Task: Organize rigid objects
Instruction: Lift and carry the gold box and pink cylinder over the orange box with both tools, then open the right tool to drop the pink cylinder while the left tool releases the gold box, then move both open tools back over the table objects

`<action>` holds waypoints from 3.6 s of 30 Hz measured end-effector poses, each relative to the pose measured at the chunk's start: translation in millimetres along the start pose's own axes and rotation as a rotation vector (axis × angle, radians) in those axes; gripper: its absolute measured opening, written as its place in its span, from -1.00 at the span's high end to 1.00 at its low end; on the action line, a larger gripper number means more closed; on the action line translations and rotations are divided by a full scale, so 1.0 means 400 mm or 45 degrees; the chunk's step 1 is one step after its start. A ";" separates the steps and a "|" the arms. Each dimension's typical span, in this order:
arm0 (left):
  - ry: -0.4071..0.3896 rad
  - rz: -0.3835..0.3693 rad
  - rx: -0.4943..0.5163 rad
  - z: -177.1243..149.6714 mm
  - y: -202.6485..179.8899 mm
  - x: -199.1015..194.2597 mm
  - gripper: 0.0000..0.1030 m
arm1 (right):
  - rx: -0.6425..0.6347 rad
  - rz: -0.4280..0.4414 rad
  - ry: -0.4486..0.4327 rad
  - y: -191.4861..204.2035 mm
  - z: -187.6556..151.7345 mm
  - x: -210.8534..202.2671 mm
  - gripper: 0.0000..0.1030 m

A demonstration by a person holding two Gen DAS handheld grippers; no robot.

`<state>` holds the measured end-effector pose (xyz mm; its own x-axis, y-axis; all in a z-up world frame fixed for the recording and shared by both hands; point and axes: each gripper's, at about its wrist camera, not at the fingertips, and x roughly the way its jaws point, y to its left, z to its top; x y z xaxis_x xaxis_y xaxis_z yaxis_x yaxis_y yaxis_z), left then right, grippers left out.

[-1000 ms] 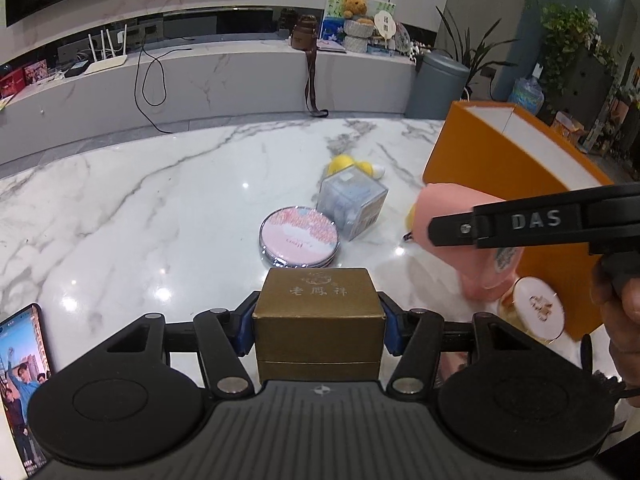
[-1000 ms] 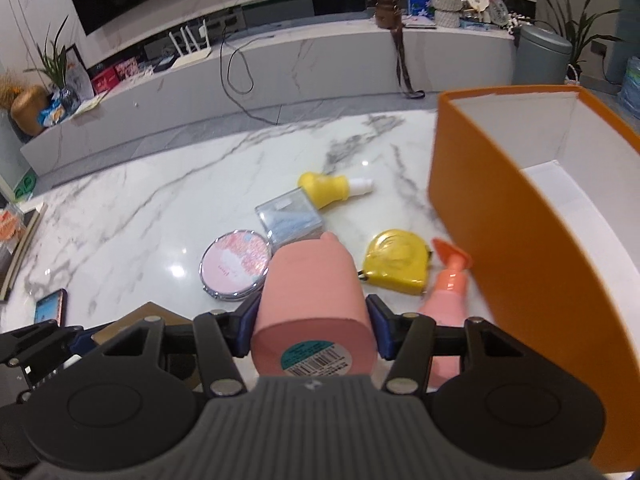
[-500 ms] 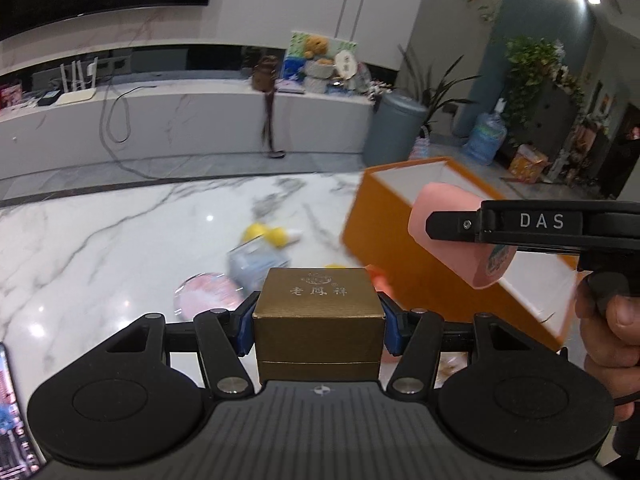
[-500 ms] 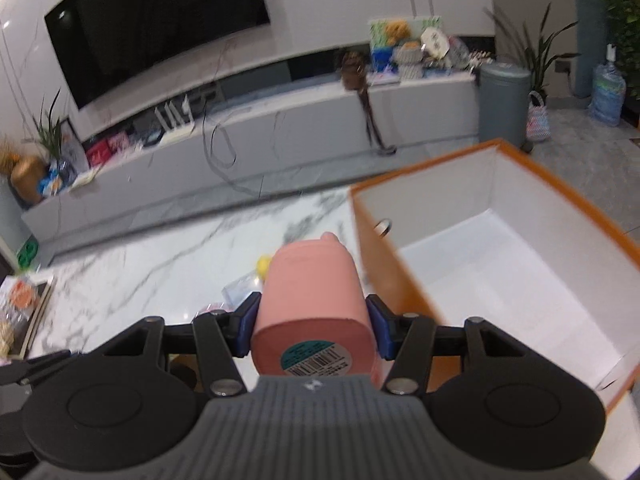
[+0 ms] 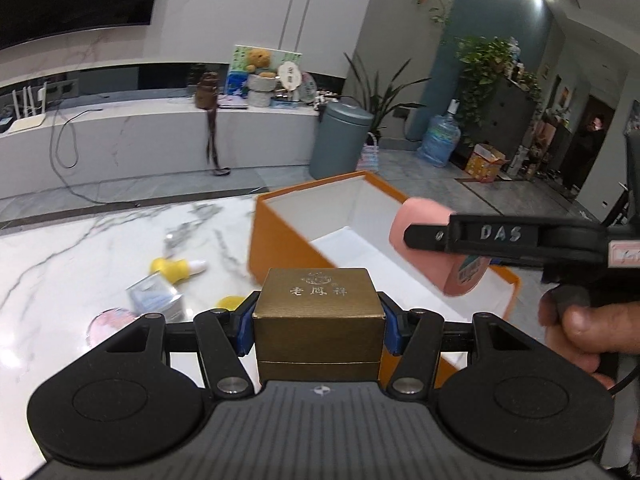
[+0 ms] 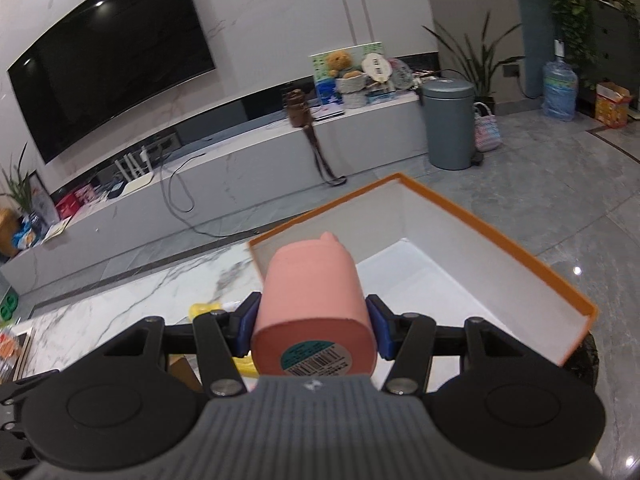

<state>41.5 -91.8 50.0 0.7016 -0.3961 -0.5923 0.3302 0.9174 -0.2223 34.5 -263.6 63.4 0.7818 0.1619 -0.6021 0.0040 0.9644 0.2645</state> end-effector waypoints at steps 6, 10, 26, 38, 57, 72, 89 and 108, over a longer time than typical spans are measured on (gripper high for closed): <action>0.007 -0.044 0.080 0.030 -0.084 0.039 -0.30 | 0.047 -0.049 -0.010 -0.066 0.017 0.000 -0.07; 0.017 -0.061 0.165 0.040 -0.139 0.076 -0.30 | 0.023 -0.116 -0.029 -0.100 0.026 0.006 -0.07; 0.114 -0.022 0.409 0.022 -0.293 0.225 -0.30 | -0.008 -0.215 0.093 -0.242 0.035 0.084 -0.07; 0.228 0.022 0.500 -0.017 -0.341 0.293 -0.30 | -0.076 -0.209 0.188 -0.280 0.015 0.122 -0.07; 0.348 0.013 0.493 -0.044 -0.343 0.349 -0.30 | -0.256 -0.246 0.295 -0.273 -0.018 0.170 -0.07; 0.327 0.031 0.478 -0.030 -0.328 0.324 -0.46 | -0.246 -0.266 0.276 -0.269 -0.016 0.162 -0.16; 0.190 0.062 0.391 0.009 -0.235 0.190 -0.47 | -0.263 -0.250 0.202 -0.211 0.000 0.115 -0.18; 0.111 0.219 0.331 0.001 -0.076 0.028 -0.50 | -0.328 -0.172 0.143 -0.078 -0.016 0.087 -0.19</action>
<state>39.4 -124.2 50.6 0.7080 -0.2207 -0.6709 0.3694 0.9253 0.0854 57.8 -286.8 29.2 0.7111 0.0369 -0.7021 -0.0660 0.9977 -0.0144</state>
